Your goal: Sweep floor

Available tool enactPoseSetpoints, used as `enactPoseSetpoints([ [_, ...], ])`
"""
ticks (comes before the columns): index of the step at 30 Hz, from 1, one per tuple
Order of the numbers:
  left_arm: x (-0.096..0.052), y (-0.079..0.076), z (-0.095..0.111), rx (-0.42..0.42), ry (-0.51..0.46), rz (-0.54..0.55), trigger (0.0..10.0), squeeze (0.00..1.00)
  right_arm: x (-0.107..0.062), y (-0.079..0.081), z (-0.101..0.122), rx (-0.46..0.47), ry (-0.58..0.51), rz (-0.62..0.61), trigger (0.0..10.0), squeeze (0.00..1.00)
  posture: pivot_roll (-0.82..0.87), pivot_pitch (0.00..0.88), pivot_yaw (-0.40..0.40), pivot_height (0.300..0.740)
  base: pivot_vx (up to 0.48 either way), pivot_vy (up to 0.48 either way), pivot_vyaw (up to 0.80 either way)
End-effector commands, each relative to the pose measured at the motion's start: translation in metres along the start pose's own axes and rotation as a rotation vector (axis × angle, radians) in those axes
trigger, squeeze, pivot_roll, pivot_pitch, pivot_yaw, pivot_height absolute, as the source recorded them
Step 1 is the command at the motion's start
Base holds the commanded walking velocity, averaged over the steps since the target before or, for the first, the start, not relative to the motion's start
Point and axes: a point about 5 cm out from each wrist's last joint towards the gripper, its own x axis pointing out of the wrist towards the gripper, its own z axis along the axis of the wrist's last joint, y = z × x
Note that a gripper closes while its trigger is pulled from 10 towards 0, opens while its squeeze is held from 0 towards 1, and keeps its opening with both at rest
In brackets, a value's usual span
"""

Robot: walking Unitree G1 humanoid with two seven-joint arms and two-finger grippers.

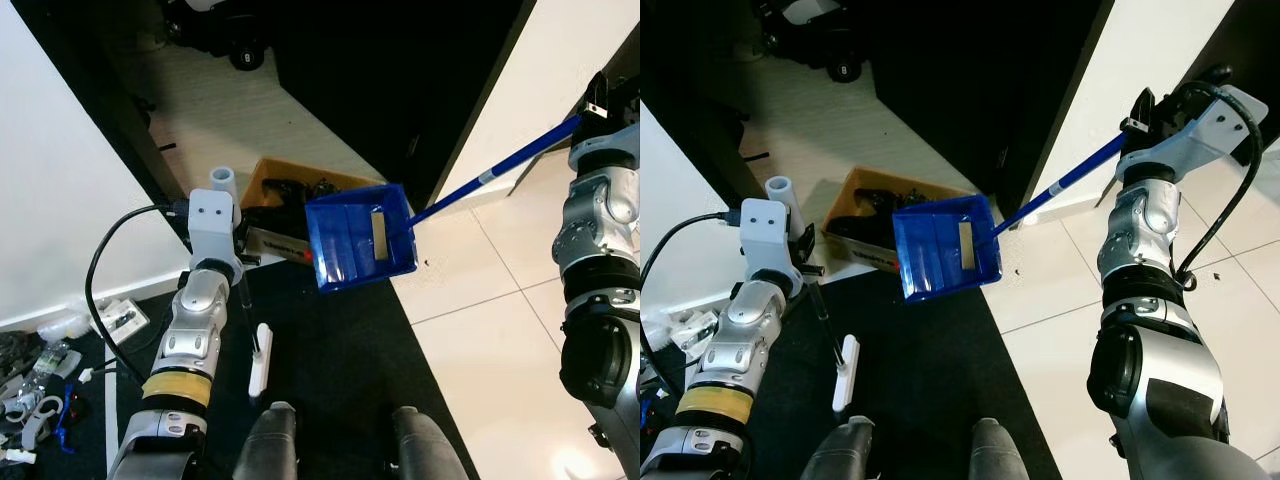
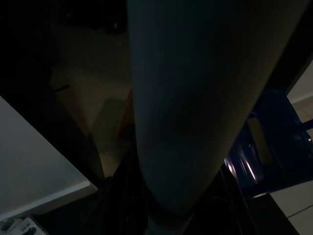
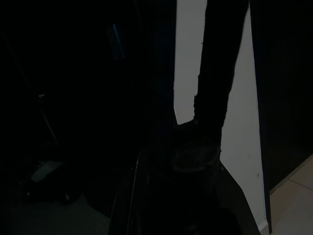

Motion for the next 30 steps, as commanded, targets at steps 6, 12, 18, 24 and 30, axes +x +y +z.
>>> enactPoseSetpoints([
  [6, -0.002, -0.006, -0.006, -0.014, 0.009, 0.003, 10.0, 0.00, 0.004, 0.004, 0.010, 0.003, -0.061, 0.012, 10.0, 0.00, -0.01, 0.113, -0.019, 0.740, 0.319, 0.000, 0.00],
  [12, -0.002, -0.008, -0.005, -0.023, 0.000, 0.009, 10.0, 0.00, 0.007, 0.008, 0.012, 0.008, -0.070, 0.026, 10.0, 0.00, -0.01, 0.113, -0.020, 0.740, 0.319, 0.000, 0.00],
  [18, -0.001, -0.007, -0.004, -0.041, -0.008, 0.020, 10.0, 0.00, 0.008, 0.010, 0.013, 0.010, -0.070, 0.032, 10.0, 0.00, -0.01, 0.113, -0.025, 0.740, 0.331, 0.000, 0.00],
  [24, -0.001, -0.007, -0.003, -0.068, -0.014, 0.028, 10.0, 0.00, 0.006, 0.013, 0.010, 0.012, -0.066, 0.040, 10.0, 0.00, 0.00, 0.111, -0.022, 0.740, 0.387, 0.000, 0.00],
  [30, -0.002, -0.008, -0.003, -0.070, -0.019, 0.028, 10.0, 0.00, 0.005, 0.013, 0.009, 0.011, -0.063, 0.045, 10.0, 0.00, 0.00, 0.111, -0.020, 0.740, 0.472, 0.000, 0.00],
])
